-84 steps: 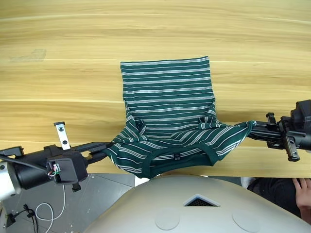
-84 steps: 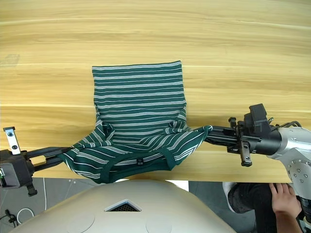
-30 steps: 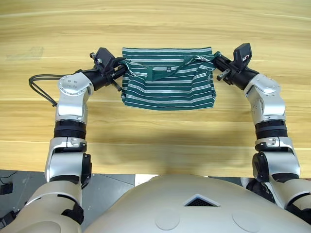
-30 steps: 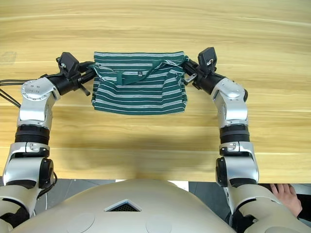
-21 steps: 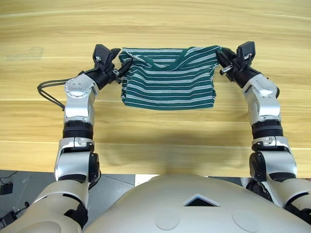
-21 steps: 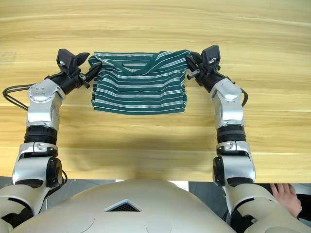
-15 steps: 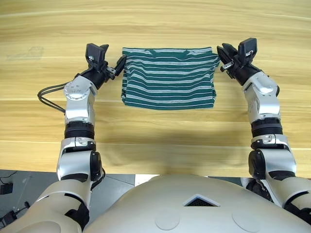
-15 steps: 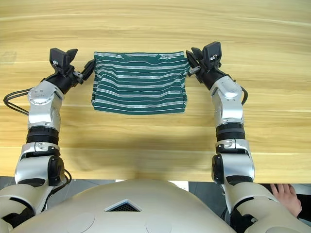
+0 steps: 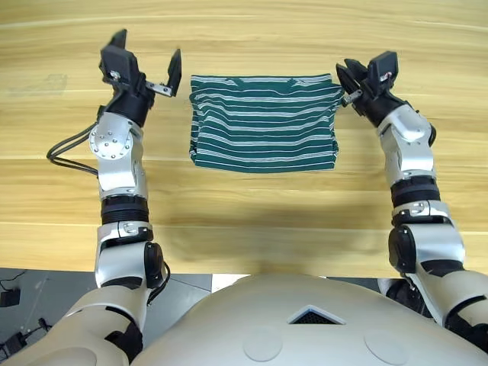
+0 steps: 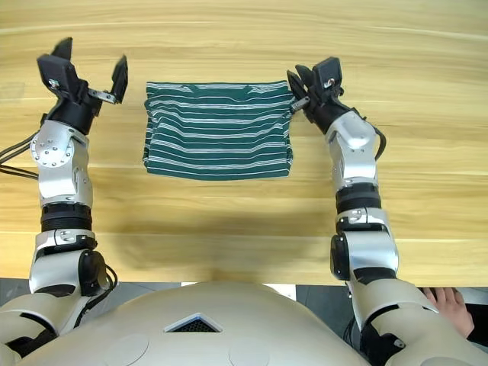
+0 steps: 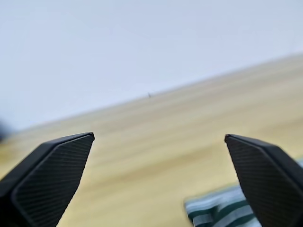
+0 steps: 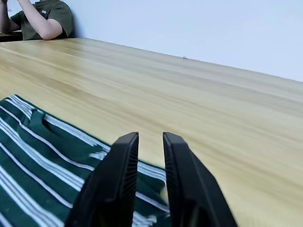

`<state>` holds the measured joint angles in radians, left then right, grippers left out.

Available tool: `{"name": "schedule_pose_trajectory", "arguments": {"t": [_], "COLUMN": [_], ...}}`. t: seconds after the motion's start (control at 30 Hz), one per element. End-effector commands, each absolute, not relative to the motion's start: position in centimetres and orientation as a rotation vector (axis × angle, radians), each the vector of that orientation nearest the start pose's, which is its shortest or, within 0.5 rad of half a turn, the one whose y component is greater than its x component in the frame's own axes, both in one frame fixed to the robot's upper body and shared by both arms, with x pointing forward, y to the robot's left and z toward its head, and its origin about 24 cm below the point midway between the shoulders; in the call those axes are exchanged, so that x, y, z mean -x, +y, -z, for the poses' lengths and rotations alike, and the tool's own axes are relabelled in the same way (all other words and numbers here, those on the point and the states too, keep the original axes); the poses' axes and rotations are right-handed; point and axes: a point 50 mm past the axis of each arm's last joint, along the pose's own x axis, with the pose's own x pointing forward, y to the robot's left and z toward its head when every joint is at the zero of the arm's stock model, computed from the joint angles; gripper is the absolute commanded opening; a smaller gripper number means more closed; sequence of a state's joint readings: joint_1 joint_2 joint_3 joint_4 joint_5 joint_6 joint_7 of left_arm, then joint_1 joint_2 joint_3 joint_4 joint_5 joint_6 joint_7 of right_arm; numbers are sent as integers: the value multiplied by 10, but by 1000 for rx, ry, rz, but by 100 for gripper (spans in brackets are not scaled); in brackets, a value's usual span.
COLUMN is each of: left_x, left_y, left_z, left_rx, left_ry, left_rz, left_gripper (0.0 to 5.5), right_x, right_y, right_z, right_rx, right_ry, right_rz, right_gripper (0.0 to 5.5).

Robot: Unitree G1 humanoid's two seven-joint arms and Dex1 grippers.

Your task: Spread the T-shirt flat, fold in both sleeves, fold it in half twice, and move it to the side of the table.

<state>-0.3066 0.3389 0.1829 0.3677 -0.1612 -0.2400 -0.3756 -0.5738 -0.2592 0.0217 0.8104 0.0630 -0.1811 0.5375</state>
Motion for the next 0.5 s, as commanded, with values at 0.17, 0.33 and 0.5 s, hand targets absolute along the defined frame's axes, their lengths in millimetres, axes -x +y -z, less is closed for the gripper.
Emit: {"name": "schedule_pose_trajectory", "arguments": {"t": [0.17, 0.33, 0.5], "left_x": [-296, -286, -282], "left_y": [216, 207, 204], "left_z": [-132, -146, -143], "left_rx": [-145, -139, -119], "left_ry": [-325, -356, -338], "left_rz": [224, 256, 263], "left_gripper": [511, 511, 511], "right_x": [-357, -342, -333], "right_y": [-148, -175, -200], "right_z": [-19, 3, 6], "right_rx": [601, 767, 770], "right_ry": [472, 673, 723], "right_rz": [-714, -759, -771], "right_gripper": [92, 92, 92]}}
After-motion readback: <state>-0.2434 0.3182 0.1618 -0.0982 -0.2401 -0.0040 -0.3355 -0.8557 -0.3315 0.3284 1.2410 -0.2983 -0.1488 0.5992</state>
